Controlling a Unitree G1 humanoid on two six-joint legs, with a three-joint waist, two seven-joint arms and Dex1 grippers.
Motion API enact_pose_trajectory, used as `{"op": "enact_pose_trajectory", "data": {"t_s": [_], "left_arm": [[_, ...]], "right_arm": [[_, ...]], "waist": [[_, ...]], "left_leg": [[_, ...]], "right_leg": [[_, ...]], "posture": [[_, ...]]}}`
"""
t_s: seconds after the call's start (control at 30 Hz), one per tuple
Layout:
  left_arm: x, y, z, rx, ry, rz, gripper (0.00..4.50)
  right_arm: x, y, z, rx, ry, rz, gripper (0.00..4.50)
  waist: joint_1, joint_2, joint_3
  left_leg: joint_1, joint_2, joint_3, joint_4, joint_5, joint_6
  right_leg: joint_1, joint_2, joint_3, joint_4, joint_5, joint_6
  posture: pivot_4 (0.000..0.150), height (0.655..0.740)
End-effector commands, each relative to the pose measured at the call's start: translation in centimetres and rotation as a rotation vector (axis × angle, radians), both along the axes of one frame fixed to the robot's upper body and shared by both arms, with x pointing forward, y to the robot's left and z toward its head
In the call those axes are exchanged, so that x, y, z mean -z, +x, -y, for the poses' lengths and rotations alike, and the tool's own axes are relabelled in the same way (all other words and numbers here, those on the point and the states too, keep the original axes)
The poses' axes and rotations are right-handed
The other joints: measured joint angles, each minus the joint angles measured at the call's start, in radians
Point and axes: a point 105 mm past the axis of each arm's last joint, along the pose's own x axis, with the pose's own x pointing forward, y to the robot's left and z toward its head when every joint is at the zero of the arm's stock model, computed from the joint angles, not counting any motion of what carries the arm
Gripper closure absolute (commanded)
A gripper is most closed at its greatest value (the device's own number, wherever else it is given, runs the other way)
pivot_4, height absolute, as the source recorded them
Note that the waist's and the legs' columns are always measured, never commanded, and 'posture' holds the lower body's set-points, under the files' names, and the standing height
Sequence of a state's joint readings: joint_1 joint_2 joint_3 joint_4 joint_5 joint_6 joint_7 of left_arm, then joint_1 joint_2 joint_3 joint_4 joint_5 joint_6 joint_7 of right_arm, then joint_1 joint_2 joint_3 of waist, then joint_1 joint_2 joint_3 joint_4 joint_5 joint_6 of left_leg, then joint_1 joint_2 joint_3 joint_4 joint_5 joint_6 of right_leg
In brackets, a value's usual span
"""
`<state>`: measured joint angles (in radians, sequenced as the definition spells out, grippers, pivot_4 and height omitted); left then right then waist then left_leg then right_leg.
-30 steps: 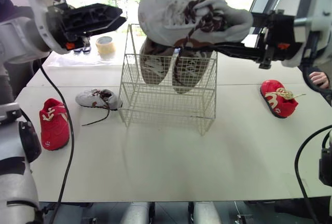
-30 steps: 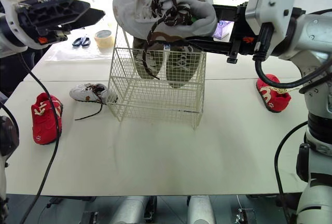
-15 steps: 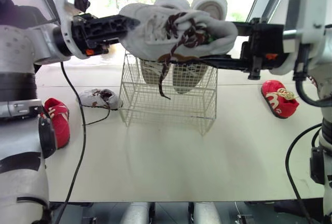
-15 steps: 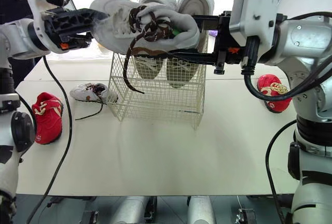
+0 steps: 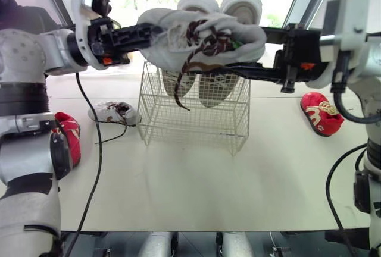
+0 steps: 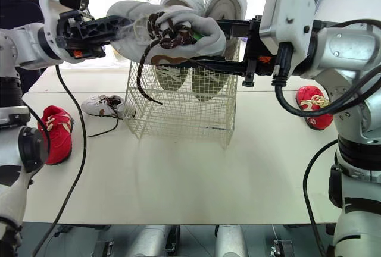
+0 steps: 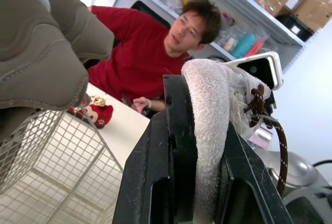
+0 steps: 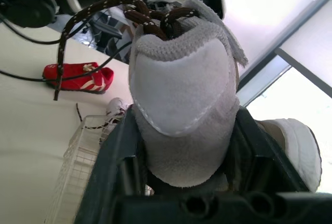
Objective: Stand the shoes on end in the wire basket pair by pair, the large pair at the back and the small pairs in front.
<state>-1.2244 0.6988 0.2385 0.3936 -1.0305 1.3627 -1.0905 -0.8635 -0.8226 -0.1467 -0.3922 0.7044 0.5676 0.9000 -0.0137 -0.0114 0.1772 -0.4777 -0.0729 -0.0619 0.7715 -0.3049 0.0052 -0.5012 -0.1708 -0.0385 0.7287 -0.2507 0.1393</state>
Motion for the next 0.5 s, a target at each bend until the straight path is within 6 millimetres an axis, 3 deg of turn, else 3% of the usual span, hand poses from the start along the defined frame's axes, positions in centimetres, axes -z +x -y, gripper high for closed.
{"op": "enact_pose_trajectory", "data": {"t_s": [0.03, 0.1, 0.23, 0.37, 0.5], "left_arm": [[-2.1, -0.8, -3.0, -0.099, -0.191, 0.085, 4.24], [-2.6, -0.9, -3.0, -0.128, -0.265, 0.117, 4.24], [-3.3, -1.1, -2.6, -0.189, -0.430, 0.169, 4.24], [-3.4, -1.0, -1.3, -0.212, -0.535, 0.184, 4.24], [-2.8, -0.7, -0.9, -0.215, -0.552, 0.165, 4.24]], "right_arm": [[-0.9, 2.3, 6.5, 0.159, 0.505, -0.195, 0.69], [-0.1, 2.5, 7.2, 0.089, 0.771, -0.329, 0.04], [1.4, 2.4, 5.9, -0.095, 1.143, -0.547, 0.04], [0.4, 2.3, 1.3, -0.227, 1.215, -0.647, 0.04], [-0.6, 2.2, -0.6, -0.274, 1.231, -0.654, 0.04]], "waist": [[0.000, -0.002, -0.001], [0.003, -0.003, -0.001], [0.003, -0.002, -0.001], [-0.003, -0.002, -0.001], [-0.007, -0.002, -0.001]], "left_leg": [[0.001, 0.000, -0.001, 0.000, 0.000, 0.000], [0.001, 0.000, -0.001, 0.000, 0.002, -0.003], [-0.001, 0.000, -0.005, -0.001, 0.006, -0.010], [0.000, 0.000, -0.004, -0.001, 0.007, -0.011], [0.000, 0.000, -0.003, -0.001, 0.007, -0.011]], "right_leg": [[0.001, 0.000, 0.000, 0.000, 0.000, 0.000], [0.001, 0.000, 0.001, -0.001, 0.001, -0.002], [-0.001, 0.001, 0.002, 0.001, 0.002, -0.003], [-0.003, 0.002, 0.003, 0.005, 0.002, -0.004], [-0.005, 0.004, 0.003, 0.008, 0.002, -0.004]], "posture": [[0.150, 0.6563], [0.150, 0.6563], [0.150, 0.6563], [0.150, 0.6563], [0.150, 0.6563]]}}
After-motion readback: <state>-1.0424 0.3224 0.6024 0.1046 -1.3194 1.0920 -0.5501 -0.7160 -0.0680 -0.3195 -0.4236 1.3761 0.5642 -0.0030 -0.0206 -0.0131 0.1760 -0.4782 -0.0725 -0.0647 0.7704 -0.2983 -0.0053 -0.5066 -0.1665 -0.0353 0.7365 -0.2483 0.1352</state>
